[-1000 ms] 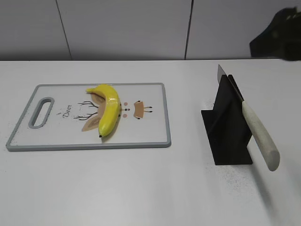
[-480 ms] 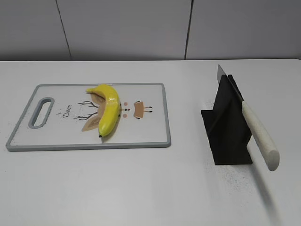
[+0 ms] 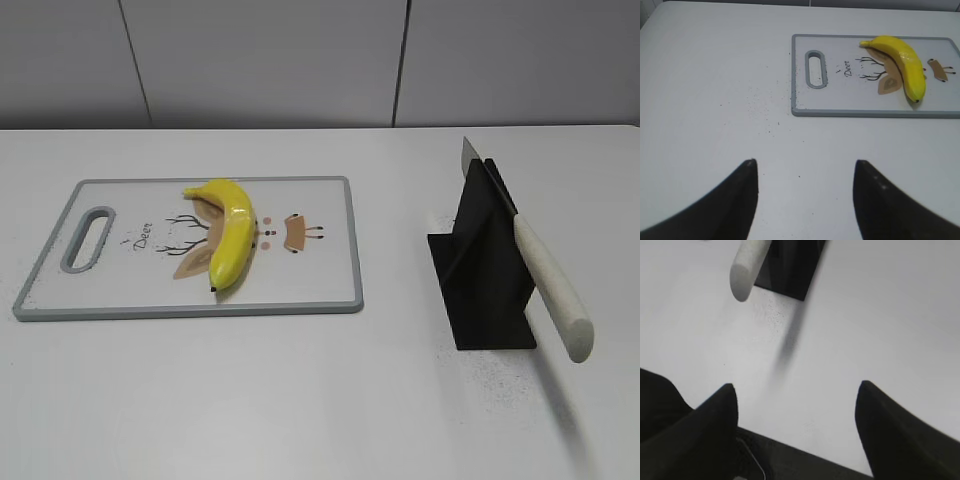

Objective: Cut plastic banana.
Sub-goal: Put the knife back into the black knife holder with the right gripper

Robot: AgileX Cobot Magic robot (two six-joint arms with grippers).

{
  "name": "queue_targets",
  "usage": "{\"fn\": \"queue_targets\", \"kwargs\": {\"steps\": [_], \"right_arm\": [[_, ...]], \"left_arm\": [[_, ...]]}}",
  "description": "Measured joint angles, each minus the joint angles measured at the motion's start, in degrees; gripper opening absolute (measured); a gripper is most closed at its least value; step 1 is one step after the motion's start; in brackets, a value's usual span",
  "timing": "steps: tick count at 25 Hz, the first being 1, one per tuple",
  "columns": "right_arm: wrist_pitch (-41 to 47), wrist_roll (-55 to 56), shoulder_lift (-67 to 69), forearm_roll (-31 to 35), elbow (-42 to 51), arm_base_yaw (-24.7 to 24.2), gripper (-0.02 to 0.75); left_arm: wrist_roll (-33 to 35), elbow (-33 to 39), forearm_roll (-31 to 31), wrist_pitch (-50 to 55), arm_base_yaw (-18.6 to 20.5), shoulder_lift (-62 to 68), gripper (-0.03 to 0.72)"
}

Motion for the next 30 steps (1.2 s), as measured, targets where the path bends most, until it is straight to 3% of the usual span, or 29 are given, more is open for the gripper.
{"fn": "queue_targets", "kwargs": {"steps": [9,15,25,30], "right_arm": [[-0.1,-0.3,-18.1,0.1,0.0,0.0,0.542],[-0.1,-0.3,-19.4,0.0,0.2,-0.5,0.539],[-0.1,-0.3,-19.4,0.1,0.3,-13.0,0.539],[-0.1,-0.3,-19.4,0.1,0.3,-14.5,0.539]], "left_arm": [[-0.1,0.0,0.0,0.0,0.0,0.0,0.589],[0.0,0.0,0.1,0.0,0.1,0.0,0.589],[0.0,0.0,0.1,0.0,0.1,0.0,0.589],[0.0,0.0,0.1,0.0,0.1,0.0,0.589]]}}
